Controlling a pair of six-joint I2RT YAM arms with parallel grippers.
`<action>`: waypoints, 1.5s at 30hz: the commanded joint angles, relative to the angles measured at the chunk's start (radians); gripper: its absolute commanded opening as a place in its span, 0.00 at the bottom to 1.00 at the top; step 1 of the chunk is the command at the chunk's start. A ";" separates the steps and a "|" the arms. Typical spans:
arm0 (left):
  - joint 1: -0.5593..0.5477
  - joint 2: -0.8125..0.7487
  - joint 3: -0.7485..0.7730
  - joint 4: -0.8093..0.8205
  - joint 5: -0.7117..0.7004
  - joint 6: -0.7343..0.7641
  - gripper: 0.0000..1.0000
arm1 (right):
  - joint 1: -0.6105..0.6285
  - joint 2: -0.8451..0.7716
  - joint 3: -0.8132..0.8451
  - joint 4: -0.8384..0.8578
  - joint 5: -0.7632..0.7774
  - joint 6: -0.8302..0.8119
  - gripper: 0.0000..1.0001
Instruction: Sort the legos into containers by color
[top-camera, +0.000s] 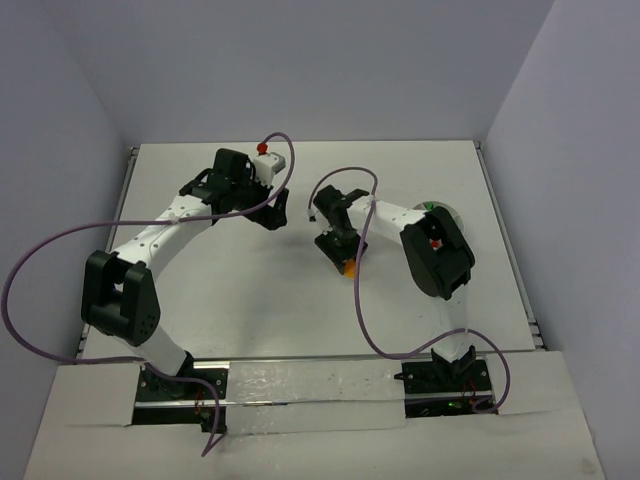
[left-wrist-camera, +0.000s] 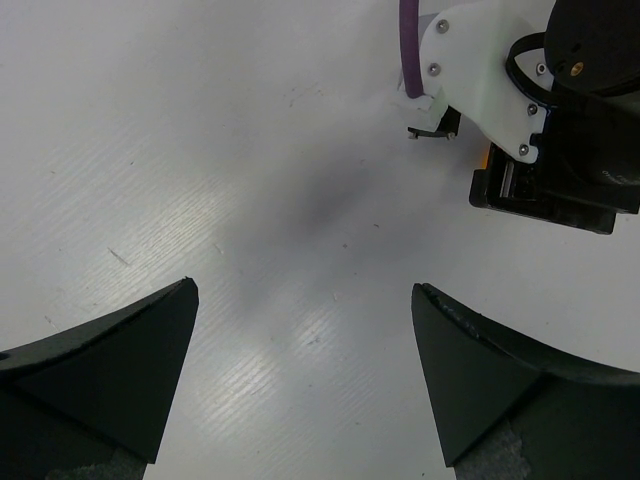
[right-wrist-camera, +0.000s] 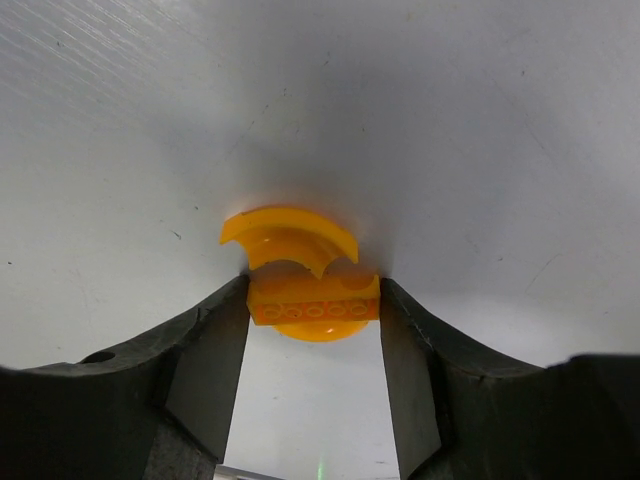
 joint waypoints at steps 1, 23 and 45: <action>0.006 -0.013 0.031 0.037 -0.005 -0.004 0.98 | 0.002 -0.057 -0.014 0.003 -0.004 -0.005 0.55; 0.006 -0.001 0.090 0.046 -0.011 -0.047 0.99 | -0.345 -0.453 0.075 0.041 -0.062 -0.002 0.53; 0.005 0.073 0.176 0.028 -0.011 -0.058 0.99 | -0.563 -0.454 -0.025 0.125 0.177 0.022 0.54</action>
